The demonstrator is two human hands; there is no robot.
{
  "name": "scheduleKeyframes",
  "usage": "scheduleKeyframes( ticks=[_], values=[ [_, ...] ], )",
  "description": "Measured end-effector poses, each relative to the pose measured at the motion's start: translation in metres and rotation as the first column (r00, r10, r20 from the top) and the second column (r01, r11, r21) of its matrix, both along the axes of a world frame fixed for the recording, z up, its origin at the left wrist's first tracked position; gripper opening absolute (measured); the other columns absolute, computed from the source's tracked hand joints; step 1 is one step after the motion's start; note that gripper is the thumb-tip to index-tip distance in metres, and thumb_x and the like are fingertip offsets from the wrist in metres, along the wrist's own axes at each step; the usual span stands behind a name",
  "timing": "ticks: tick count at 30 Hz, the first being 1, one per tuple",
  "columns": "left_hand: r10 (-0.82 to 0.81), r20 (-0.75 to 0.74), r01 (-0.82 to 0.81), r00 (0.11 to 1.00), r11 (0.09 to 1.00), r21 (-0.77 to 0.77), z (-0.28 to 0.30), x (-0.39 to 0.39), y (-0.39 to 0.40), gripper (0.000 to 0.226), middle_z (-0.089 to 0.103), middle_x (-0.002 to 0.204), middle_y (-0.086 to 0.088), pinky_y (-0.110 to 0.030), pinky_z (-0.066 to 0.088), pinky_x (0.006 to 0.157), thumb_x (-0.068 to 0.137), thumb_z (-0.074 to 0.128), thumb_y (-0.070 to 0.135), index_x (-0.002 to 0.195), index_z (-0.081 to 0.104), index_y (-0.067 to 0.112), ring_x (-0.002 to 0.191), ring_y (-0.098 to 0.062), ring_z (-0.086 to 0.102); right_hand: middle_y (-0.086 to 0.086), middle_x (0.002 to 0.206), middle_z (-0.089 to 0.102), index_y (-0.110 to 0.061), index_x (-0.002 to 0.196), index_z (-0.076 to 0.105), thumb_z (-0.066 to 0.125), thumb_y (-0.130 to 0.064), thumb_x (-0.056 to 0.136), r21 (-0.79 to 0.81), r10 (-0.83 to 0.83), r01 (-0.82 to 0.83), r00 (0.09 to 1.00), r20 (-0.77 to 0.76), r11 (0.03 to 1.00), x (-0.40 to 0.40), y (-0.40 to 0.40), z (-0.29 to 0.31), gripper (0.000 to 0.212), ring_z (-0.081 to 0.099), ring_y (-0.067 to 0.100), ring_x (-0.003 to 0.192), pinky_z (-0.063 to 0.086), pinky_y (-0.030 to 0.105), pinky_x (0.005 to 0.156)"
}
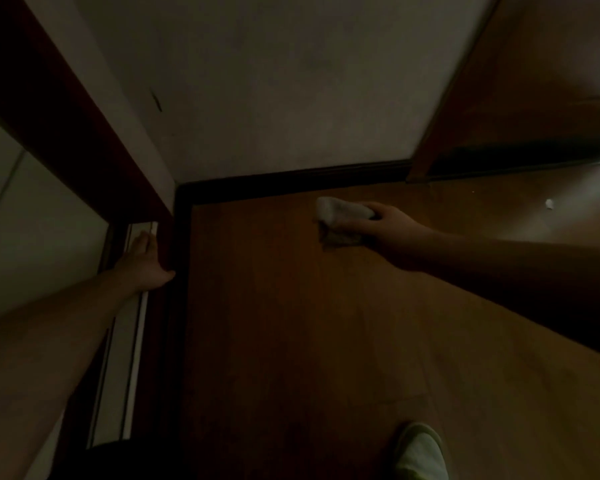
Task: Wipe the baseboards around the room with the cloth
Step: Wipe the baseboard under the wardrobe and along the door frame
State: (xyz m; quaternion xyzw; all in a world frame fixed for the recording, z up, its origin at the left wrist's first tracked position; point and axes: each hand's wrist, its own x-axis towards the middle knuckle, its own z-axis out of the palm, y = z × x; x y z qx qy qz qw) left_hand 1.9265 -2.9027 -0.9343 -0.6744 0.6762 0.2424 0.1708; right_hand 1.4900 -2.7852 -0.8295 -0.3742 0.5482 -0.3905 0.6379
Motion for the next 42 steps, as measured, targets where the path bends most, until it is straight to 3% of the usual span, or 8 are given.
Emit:
scheduleKeyframes(
  ticks=[3, 8, 11, 15, 21, 26, 29, 42],
  values=[
    [-0.068, -0.046, 0.067, 0.997, 0.997, -0.026, 0.036, -0.038, 0.006, 0.093, -0.006, 0.166, -0.008, -0.043, 0.013, 0.123, 0.094, 0.048, 0.061, 0.158, -0.005, 0.020, 0.152, -0.026, 0.002, 0.013, 0.132, 0.062, -0.005, 0.139, 0.047, 0.064, -0.017, 0.093, 0.001, 0.079, -0.081, 0.973, 0.218, 0.997, 0.002, 0.021, 0.020, 0.051, 0.061, 0.026, 0.121, 0.050, 0.036, 0.103],
    [-0.251, -0.598, 0.191, 0.761, 0.968, -0.163, 0.110, -0.147, 0.055, 0.076, 0.009, 0.161, 0.017, -0.021, 0.013, 0.118, 0.093, 0.043, 0.062, 0.157, 0.009, 0.039, 0.143, 0.000, 0.015, 0.010, 0.126, 0.065, -0.005, 0.134, 0.050, 0.058, -0.003, 0.088, -0.086, 0.060, -0.022, 0.880, 0.472, 0.996, 0.016, 0.036, 0.038, 0.047, 0.062, 0.023, 0.120, 0.051, 0.026, 0.097],
    [-0.464, -0.637, 0.287, 0.616, 0.885, -0.367, 0.148, -0.189, 0.083, 0.090, -0.010, 0.147, 0.043, 0.002, 0.002, 0.104, 0.084, 0.053, 0.065, 0.150, -0.005, 0.049, 0.136, 0.023, -0.009, 0.013, 0.137, 0.059, -0.007, 0.140, 0.046, 0.060, 0.000, 0.088, -0.044, 0.030, -0.013, 0.919, 0.393, 0.999, 0.020, 0.037, 0.032, 0.054, 0.058, 0.024, 0.126, 0.044, 0.033, 0.109],
    [-0.580, -0.564, 0.418, 0.587, 0.814, -0.402, 0.152, -0.207, 0.097, 0.110, 0.000, 0.156, 0.027, -0.007, 0.003, 0.110, 0.070, 0.067, 0.067, 0.156, 0.005, 0.038, 0.146, 0.007, -0.004, 0.009, 0.131, 0.064, -0.010, 0.137, 0.050, 0.064, -0.019, 0.093, -0.005, 0.112, -0.116, 0.948, 0.298, 0.993, 0.025, 0.047, 0.018, 0.047, 0.062, 0.023, 0.120, 0.053, 0.031, 0.095],
    [-0.177, -0.773, 0.223, 0.609, 0.974, -0.047, 0.136, -0.211, 0.106, 0.059, 0.066, 0.122, 0.011, -0.025, 0.053, 0.092, 0.076, 0.068, 0.055, 0.129, 0.056, 0.032, 0.111, -0.005, 0.063, 0.001, 0.104, 0.068, -0.020, 0.129, 0.056, 0.062, -0.056, 0.081, -0.014, 0.121, -0.122, 0.991, -0.054, 0.992, 0.019, 0.062, 0.011, 0.060, 0.066, 0.015, 0.081, 0.053, 0.028, 0.073],
    [0.422, -0.846, 0.036, 0.326, 0.889, 0.457, 0.123, -0.215, 0.108, 0.029, 0.077, 0.099, 0.003, -0.024, 0.057, 0.068, 0.085, 0.061, 0.040, 0.109, 0.066, 0.023, 0.093, -0.013, 0.072, 0.008, 0.107, 0.071, -0.017, 0.124, 0.061, 0.065, -0.045, 0.084, -0.031, 0.137, -0.140, 0.986, -0.097, 0.990, 0.012, 0.063, 0.008, 0.049, 0.068, 0.026, 0.087, 0.056, 0.031, 0.075],
    [0.551, -0.802, 0.045, 0.232, 0.817, 0.575, 0.115, -0.213, 0.109, 0.041, 0.074, 0.113, -0.003, -0.036, 0.058, 0.079, 0.083, 0.060, 0.037, 0.122, 0.062, 0.023, 0.104, -0.021, 0.070, 0.008, 0.112, 0.071, -0.015, 0.123, 0.062, 0.066, -0.041, 0.084, -0.051, 0.182, -0.188, 0.978, -0.097, 0.981, 0.008, 0.067, 0.007, 0.047, 0.068, 0.027, 0.098, 0.057, 0.032, 0.080],
    [-0.046, -0.787, 0.263, 0.615, 0.953, 0.150, 0.098, -0.217, 0.116, 0.018, 0.072, 0.090, 0.014, -0.009, 0.050, 0.064, 0.085, 0.076, 0.028, 0.102, 0.068, 0.032, 0.084, 0.005, 0.067, -0.004, 0.110, 0.069, -0.025, 0.115, 0.062, 0.081, -0.033, 0.079, -0.061, 0.282, -0.352, 0.833, -0.475, 0.934, -0.005, 0.087, -0.003, 0.042, 0.069, 0.010, 0.099, 0.058, 0.042, 0.088]
  ],
)
